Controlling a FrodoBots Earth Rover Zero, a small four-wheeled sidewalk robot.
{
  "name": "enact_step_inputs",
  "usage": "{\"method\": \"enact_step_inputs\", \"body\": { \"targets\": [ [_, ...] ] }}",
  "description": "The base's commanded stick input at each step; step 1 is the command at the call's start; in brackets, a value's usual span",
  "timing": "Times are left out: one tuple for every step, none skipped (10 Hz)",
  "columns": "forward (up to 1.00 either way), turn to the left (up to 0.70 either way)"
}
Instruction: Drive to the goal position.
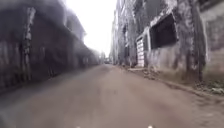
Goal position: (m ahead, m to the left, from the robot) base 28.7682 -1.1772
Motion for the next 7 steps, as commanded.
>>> {"method": "enact_step_inputs", "body": {
  "targets": [
    [1.0, 0.0],
    [1.0, 0.0],
    [1.0, 0.09],
    [1.0, 0.25],
    [1.0, 0.06],
    [1.0, 0.0],
    [1.0, 0.0]
  ]
}}
